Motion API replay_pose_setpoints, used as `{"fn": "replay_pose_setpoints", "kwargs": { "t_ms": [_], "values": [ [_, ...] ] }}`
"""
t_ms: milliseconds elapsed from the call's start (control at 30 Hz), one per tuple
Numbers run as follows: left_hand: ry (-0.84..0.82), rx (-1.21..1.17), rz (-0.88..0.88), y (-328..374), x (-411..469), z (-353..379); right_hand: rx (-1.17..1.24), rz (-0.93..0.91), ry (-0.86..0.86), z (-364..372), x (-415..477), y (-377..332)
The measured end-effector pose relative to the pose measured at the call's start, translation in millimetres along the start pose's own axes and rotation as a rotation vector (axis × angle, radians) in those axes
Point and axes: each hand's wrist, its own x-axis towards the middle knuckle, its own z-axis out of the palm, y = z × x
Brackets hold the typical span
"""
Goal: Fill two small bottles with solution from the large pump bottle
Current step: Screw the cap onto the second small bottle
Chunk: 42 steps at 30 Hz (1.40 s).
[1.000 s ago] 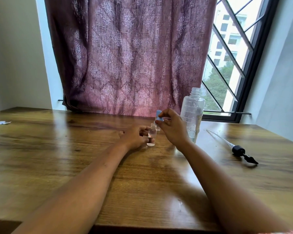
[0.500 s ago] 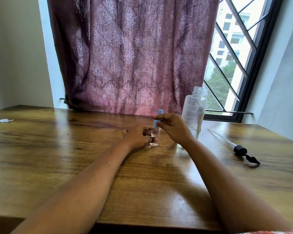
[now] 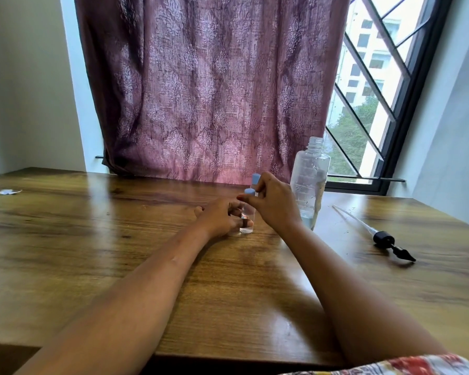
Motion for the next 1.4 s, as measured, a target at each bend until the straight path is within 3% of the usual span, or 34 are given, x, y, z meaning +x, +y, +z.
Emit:
{"fn": "replay_pose_setpoints", "kwargs": {
  "t_ms": [167, 300, 600, 833, 1000, 1233, 1400],
  "values": [
    [0.016, 0.056, -0.032, 0, -2, 0, 0.197, -0.045, -0.071, -7, 4, -4],
    [-0.026, -0.006, -0.017, 1, -2, -1, 0.079, -0.059, -0.201, -7, 2, -2],
    [-0.006, -0.013, -0.015, 2, -2, 1, 0.044, 0.031, 0.002, 0, 0, -4],
    [-0.013, -0.011, 0.033, 0, 1, 1, 0.184, -0.006, -0.207, -6, 1, -13],
    [-0.014, 0.044, -0.034, 0, 1, 2, 0.156, -0.003, -0.183, -15, 5, -3],
    [-0.002, 0.033, -0.001, 2, -2, 2, 0.059, 0.024, -0.008, -9, 1, -1],
    [0.015, 0.091, -0.069, 0, 0, 2, 0.143, -0.047, -0.155, -12, 2, -9]
  ]
}}
